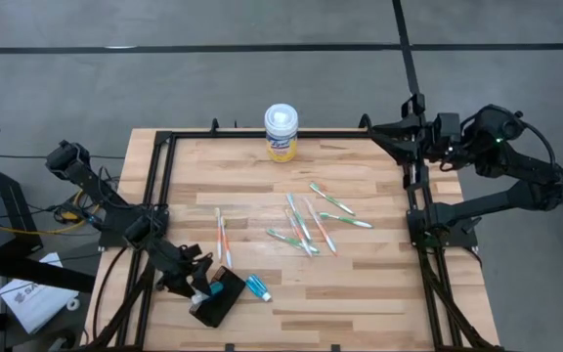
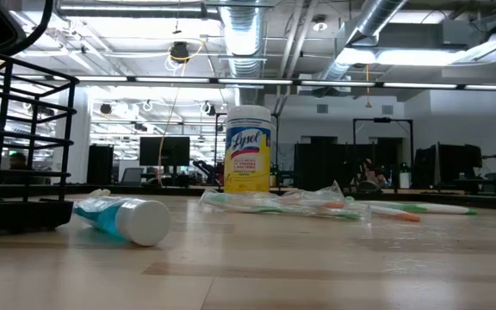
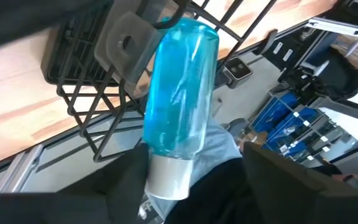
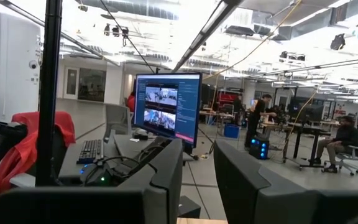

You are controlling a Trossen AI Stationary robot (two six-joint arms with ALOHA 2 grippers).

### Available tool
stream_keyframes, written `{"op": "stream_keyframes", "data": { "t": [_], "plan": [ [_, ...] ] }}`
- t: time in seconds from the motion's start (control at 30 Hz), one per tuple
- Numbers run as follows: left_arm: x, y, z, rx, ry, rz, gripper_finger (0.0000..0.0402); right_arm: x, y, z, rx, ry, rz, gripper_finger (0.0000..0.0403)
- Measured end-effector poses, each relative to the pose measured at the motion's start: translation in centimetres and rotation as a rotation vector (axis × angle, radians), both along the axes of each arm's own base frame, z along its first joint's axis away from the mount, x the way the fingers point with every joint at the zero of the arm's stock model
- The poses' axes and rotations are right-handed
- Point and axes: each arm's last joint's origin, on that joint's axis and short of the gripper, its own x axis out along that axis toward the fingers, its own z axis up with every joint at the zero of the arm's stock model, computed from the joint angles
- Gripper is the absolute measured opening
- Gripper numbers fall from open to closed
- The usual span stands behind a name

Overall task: Pick & Place toothbrushing station
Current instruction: Put the blue mouthwash into the black wire organizer bin

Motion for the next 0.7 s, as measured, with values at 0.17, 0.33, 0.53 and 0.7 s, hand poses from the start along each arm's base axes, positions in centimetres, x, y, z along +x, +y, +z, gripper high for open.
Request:
{"op": "stream_keyframes", "data": {
  "t": [0.17,0.33,0.53,0.7],
  "plan": [
    [0.0,0.0,0.0,0.004,-0.005,0.008,0.025,0.0,0.0,0.0,0.0,-0.001,0.0,0.0083],
    [0.2,0.2,0.1,0.007,-0.017,0.039,0.0221,-0.1,0.0,0.0,-0.001,-0.005,0.0,0.0083],
    [0.4,0.3,0.1,0.018,-0.036,0.063,0.0186,-0.1,0.0,0.1,0.0,-0.005,0.0,0.0083],
    [0.3,0.7,0.8,0.053,-0.117,0.114,0.018,-0.6,0.0,1.1,-0.01,-0.04,-0.003,0.0083]
  ]
}}
